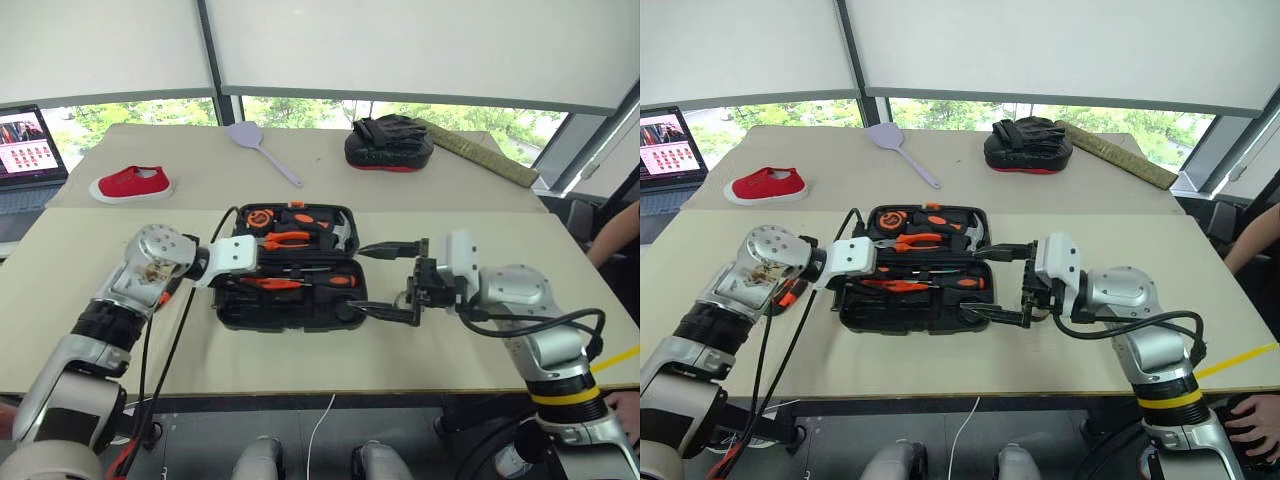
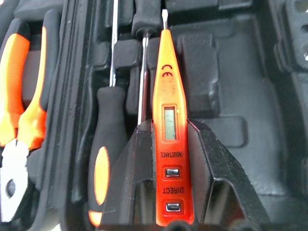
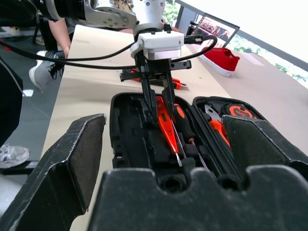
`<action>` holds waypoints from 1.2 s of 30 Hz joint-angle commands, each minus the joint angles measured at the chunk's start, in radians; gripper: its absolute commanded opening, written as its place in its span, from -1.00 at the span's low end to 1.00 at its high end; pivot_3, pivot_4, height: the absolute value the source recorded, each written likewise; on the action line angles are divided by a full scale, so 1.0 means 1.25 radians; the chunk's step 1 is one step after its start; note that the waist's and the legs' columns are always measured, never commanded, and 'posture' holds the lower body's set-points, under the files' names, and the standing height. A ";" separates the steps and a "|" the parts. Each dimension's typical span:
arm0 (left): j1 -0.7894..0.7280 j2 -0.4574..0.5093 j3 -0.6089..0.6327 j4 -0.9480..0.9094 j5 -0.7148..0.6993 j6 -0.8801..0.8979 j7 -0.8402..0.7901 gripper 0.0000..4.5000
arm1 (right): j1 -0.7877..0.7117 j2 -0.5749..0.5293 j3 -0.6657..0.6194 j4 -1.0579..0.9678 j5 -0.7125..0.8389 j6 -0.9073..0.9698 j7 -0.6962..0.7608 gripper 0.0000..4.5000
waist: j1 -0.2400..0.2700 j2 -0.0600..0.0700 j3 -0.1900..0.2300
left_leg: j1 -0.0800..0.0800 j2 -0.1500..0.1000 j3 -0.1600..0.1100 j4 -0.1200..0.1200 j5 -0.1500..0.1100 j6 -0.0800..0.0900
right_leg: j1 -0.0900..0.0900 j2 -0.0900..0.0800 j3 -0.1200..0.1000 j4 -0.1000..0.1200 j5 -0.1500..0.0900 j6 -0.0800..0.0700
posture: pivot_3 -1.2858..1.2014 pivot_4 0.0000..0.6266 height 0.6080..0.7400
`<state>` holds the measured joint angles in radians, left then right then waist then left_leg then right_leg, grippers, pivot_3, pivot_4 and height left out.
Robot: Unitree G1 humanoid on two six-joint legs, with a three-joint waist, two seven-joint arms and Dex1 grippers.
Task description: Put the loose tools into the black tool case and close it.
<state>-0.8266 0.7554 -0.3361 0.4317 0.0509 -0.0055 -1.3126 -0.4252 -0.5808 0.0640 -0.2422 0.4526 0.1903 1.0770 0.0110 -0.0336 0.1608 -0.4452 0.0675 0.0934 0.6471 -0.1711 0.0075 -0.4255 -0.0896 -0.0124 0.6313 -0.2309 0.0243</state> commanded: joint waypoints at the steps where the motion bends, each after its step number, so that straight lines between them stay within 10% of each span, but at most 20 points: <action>1: -0.011 0.012 -0.013 -0.018 0.022 0.000 -0.039 -0.80 | 0.007 0.000 -0.017 -0.039 0.012 0.007 -0.020 1.00 | 0.000 0.000 0.000 | 0.000 0.000 0.000 0.000 0.000 0.000 | 0.000 0.000 0.000 0.000 0.000 0.000 | 0.03 -0.52 1.00; 18: 0.022 -0.004 -0.009 -0.035 0.044 0.059 -0.041 -0.80 | 0.032 -0.001 -0.021 -0.039 0.005 -0.006 -0.038 1.00 | -0.002 0.000 0.000 | 0.001 0.000 0.000 0.001 0.000 0.000 | 0.001 0.000 0.000 0.001 0.000 0.000 | 0.03 -0.52 1.00; 25: 0.009 -0.009 0.091 -0.037 -0.064 0.047 -0.056 0.33 | 0.055 -0.012 -0.026 -0.038 0.009 -0.006 -0.027 1.00 | 0.000 0.000 0.000 | 0.000 0.000 -0.001 0.002 0.000 0.000 | 0.001 0.000 0.000 0.001 0.000 0.000 | 0.03 -0.52 1.00; 30: 0.006 -0.008 0.136 -0.015 -0.098 0.001 -0.052 0.33 | 0.072 -0.013 -0.025 -0.049 0.012 -0.002 -0.030 1.00 | 0.000 0.000 0.000 | 0.000 0.000 -0.001 0.003 0.000 0.000 | 0.001 0.000 0.000 0.002 0.000 0.000 | 0.03 -0.52 1.00; 36: 0.078 -0.076 0.182 -0.033 -0.156 0.071 0.016 -0.45 | 0.082 -0.004 -0.014 -0.062 0.014 0.009 -0.039 1.00 | 0.000 0.000 0.000 | 0.000 0.000 -0.001 0.004 0.000 0.000 | 0.002 0.000 0.000 0.003 0.000 0.000 | 0.03 -0.52 1.00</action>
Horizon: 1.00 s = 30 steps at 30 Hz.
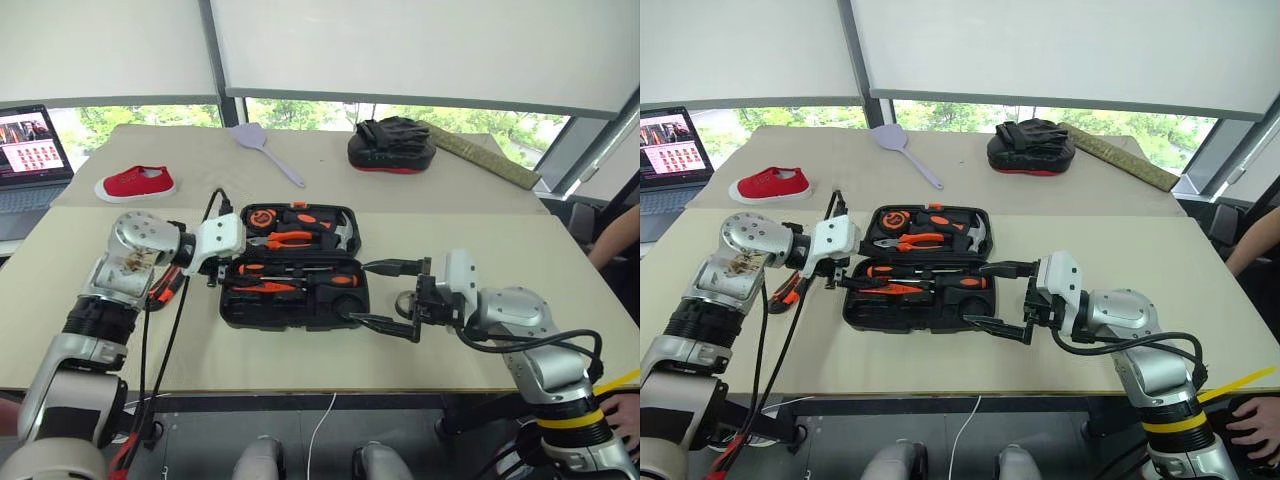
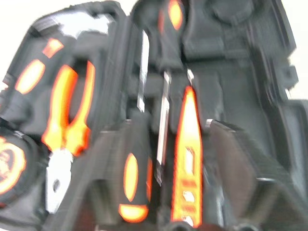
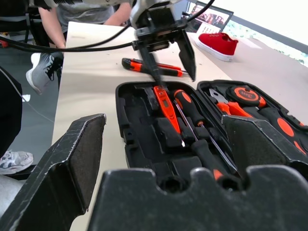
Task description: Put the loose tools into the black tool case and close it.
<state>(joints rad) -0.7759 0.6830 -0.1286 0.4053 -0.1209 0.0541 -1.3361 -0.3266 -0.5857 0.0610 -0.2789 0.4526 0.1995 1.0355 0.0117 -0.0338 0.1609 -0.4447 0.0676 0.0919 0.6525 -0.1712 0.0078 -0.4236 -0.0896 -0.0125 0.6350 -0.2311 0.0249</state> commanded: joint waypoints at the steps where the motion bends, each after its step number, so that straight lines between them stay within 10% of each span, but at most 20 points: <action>1: 0.054 -0.023 0.011 -0.010 -0.008 0.018 0.047 -0.62 | 0.005 -0.001 -0.012 -0.034 0.015 0.004 -0.006 1.00 | -0.001 0.000 0.000 | 0.000 0.000 0.000 0.000 0.000 0.000 | 0.000 0.000 0.000 0.000 0.000 0.000 | 0.03 -0.52 1.00; 4: 0.081 -0.025 -0.007 0.008 0.037 -0.023 0.088 -0.97 | 0.006 -0.003 -0.014 -0.036 0.017 0.006 -0.005 1.00 | -0.001 0.000 0.000 | 0.000 0.000 0.000 0.001 0.000 0.000 | -0.001 0.000 0.000 0.003 0.000 0.000 | 0.03 -0.52 1.00; 26: 0.202 -0.034 0.087 -0.095 -0.046 0.008 0.200 -0.97 | 0.009 0.014 -0.050 -0.026 0.012 -0.020 -0.031 1.00 | -0.002 0.000 0.000 | 0.002 0.001 0.000 0.005 0.000 0.000 | 0.000 0.000 0.001 0.007 0.000 -0.001 | 0.03 -0.52 1.00; 30: 0.299 -0.023 0.253 -0.201 -0.186 0.040 0.233 -0.47 | 0.017 0.039 -0.078 0.011 -0.007 -0.084 -0.052 1.00 | -0.005 0.000 0.000 | 0.002 0.001 -0.001 0.005 0.000 0.000 | 0.000 0.000 0.000 0.007 0.000 -0.001 | 0.03 -0.52 1.00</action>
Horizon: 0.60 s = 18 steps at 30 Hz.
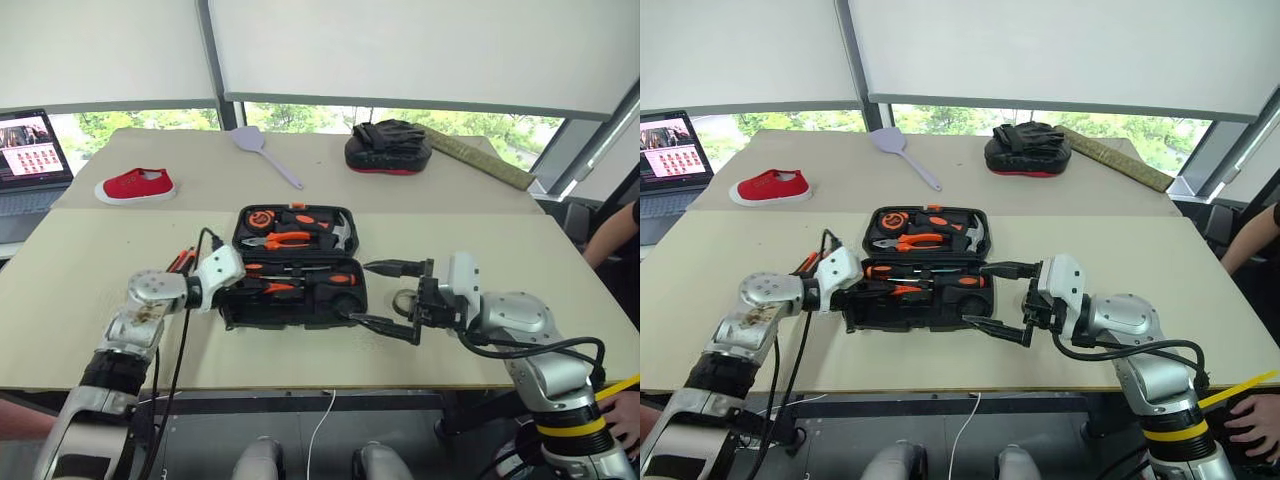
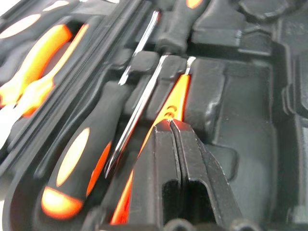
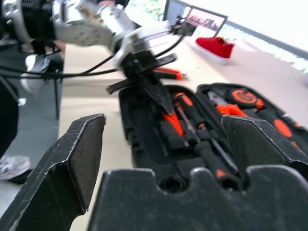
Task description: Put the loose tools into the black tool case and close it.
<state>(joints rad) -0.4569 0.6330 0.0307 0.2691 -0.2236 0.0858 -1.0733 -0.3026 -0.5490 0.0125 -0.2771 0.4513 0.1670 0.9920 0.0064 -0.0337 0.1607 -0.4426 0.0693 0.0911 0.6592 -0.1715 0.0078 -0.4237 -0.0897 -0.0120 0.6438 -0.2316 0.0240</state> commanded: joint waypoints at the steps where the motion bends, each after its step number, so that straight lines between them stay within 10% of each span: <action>1: 0.074 0.019 0.159 -0.115 -0.126 0.014 0.029 -0.31 | 0.003 0.012 -0.044 0.013 -0.008 -0.073 -0.018 1.00 | -0.002 0.000 0.000 | 0.000 0.000 0.000 0.000 0.000 0.000 | 0.000 0.000 0.000 0.000 0.000 0.000 | 0.03 -0.52 1.00; 9: 0.427 0.040 0.501 -0.127 -0.146 -0.010 0.182 0.94 | 0.093 0.035 -0.047 -0.021 0.002 -0.115 -0.023 1.00 | -0.010 0.000 0.000 | 0.001 0.000 0.000 -0.001 -0.001 0.000 | 0.000 -0.001 0.000 -0.001 0.000 0.000 | 0.03 -0.52 1.00; 18: 0.570 0.013 0.588 -0.180 -0.201 0.045 0.255 0.99 | 0.128 0.052 -0.028 -0.052 0.040 -0.125 0.005 1.00 | 0.008 -0.001 -0.001 | 0.002 0.002 0.001 -0.002 -0.006 -0.009 | -0.002 -0.007 -0.005 -0.003 -0.006 -0.002 | 0.03 -0.52 1.00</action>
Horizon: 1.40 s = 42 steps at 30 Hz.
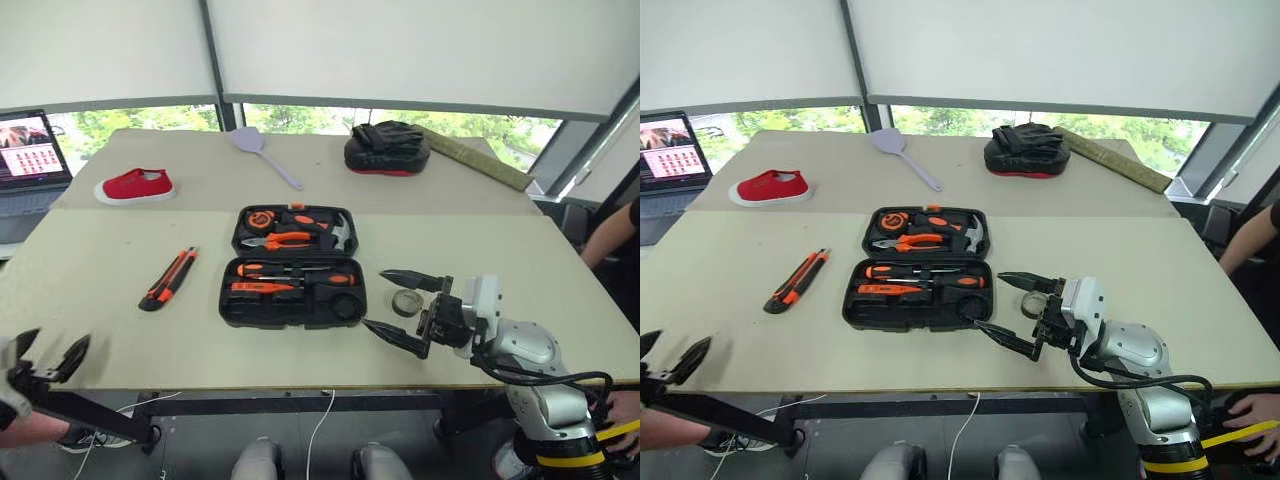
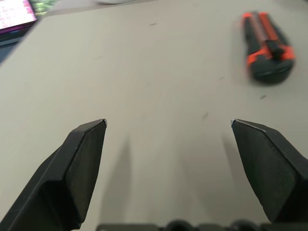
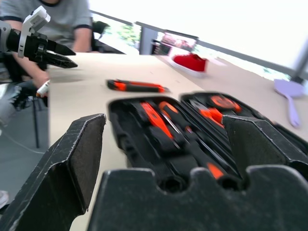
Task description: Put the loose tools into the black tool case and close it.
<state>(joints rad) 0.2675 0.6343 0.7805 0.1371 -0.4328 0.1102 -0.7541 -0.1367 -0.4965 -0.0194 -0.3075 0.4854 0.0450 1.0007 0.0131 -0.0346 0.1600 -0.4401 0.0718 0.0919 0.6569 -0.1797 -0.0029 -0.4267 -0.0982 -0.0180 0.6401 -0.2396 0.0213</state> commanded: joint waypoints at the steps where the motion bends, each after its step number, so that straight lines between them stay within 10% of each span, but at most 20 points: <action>1: -0.026 0.025 -0.030 -0.088 -0.042 0.066 0.004 0.99 | -0.010 0.013 0.001 -0.026 0.011 -0.029 -0.003 1.00 | 0.005 -0.001 0.000 | 0.000 0.000 0.000 0.000 0.000 0.000 | 0.000 -0.001 -0.001 0.000 0.000 0.000 | 0.03 -0.52 1.00; 10: -0.356 0.148 -0.281 -0.056 -0.009 0.436 0.112 0.99 | -0.046 0.025 0.020 -0.011 -0.006 -0.027 -0.014 1.00 | 0.004 -0.001 -0.001 | -0.001 0.000 0.002 0.000 0.000 0.000 | 0.003 -0.001 -0.005 0.001 0.001 -0.001 | 0.03 -0.52 1.00; 19: -0.569 0.129 -0.505 0.163 0.139 0.420 0.115 0.99 | -0.036 0.015 0.031 -0.034 -0.015 -0.011 -0.031 1.00 | -0.016 -0.002 -0.001 | -0.001 0.001 0.002 -0.004 0.003 0.005 | 0.001 0.006 0.000 0.002 0.003 0.000 | 0.03 -0.52 1.00; 22: -0.595 0.142 -0.559 0.207 0.170 0.436 0.077 0.68 | -0.033 0.006 0.034 -0.047 -0.006 0.008 -0.027 1.00 | -0.012 -0.002 -0.001 | 0.000 0.001 0.002 -0.004 0.003 0.005 | 0.002 0.006 0.000 0.002 0.003 0.000 | 0.03 -0.52 1.00; 29: -0.597 0.139 -0.508 0.209 0.124 0.245 -0.050 -0.28 | -0.032 -0.014 0.031 -0.057 0.008 0.027 -0.011 1.00 | -0.012 -0.002 -0.001 | 0.002 0.000 0.002 -0.004 0.003 0.004 | 0.002 0.006 0.002 0.002 0.003 -0.001 | 0.03 -0.52 1.00; 36: -0.610 0.188 -0.559 0.135 0.068 -0.058 -0.458 -0.28 | -0.031 -0.053 0.002 -0.050 0.023 0.034 0.011 1.00 | -0.003 -0.002 -0.001 | 0.000 0.000 0.003 -0.004 0.003 0.004 | 0.001 0.004 0.001 0.000 0.003 -0.001 | 0.03 -0.52 1.00; 42: -0.634 0.164 -0.684 0.038 0.152 -0.104 -0.521 -0.28 | -0.027 -0.103 -0.012 -0.052 0.065 0.091 0.036 1.00 | 0.000 -0.002 -0.001 | 0.000 -0.001 0.003 -0.004 0.003 0.005 | 0.002 0.004 0.002 0.000 0.003 0.000 | 0.03 -0.52 1.00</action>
<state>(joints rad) -0.4936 0.8520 -0.0452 0.2200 -0.2886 0.0058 -1.4205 -0.1676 -0.6168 -0.0084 -0.3449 0.5358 0.1484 1.0406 0.0137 -0.0376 0.1592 -0.4406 0.0708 0.0960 0.6519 -0.1756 0.0029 -0.4241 -0.0926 -0.0152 0.6406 -0.2363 0.0210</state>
